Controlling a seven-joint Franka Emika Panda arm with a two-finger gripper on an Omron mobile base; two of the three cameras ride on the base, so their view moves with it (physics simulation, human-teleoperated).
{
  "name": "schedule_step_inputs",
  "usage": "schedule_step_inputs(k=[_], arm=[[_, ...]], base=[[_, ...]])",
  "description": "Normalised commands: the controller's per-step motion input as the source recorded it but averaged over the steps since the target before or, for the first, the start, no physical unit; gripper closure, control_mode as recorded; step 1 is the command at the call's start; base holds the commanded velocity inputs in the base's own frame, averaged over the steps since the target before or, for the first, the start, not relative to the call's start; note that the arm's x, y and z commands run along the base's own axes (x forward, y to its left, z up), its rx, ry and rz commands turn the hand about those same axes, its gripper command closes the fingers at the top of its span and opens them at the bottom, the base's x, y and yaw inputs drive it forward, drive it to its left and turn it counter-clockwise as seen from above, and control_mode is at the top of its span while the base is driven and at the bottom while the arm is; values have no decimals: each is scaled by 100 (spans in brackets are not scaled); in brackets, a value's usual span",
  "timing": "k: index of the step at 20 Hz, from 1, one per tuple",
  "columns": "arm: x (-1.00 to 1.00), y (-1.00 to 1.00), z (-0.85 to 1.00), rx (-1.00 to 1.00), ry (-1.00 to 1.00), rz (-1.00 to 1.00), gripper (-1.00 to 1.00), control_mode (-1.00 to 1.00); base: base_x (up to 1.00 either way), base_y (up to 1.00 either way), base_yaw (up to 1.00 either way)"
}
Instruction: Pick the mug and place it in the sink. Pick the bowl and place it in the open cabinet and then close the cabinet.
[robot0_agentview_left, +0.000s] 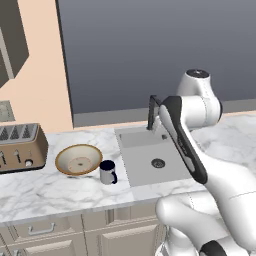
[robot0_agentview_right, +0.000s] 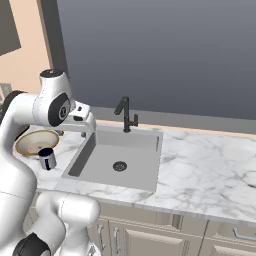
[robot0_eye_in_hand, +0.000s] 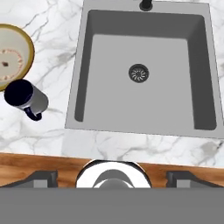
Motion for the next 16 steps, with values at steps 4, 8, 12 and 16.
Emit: schedule_step_inputs(k=[4, 8, 12, 16], arm=[[-14, 36, -24, 0, 0, 7, -100, -100], [-2, 39, -25, 0, 0, 9, -100, -100], [-1, 33, -22, 0, 0, 8, -100, -100], [-5, 30, -21, 0, 0, 7, -100, -100]], base=[[0, 0, 0], [0, 0, 0], [0, 0, 0], [0, 0, 0]])
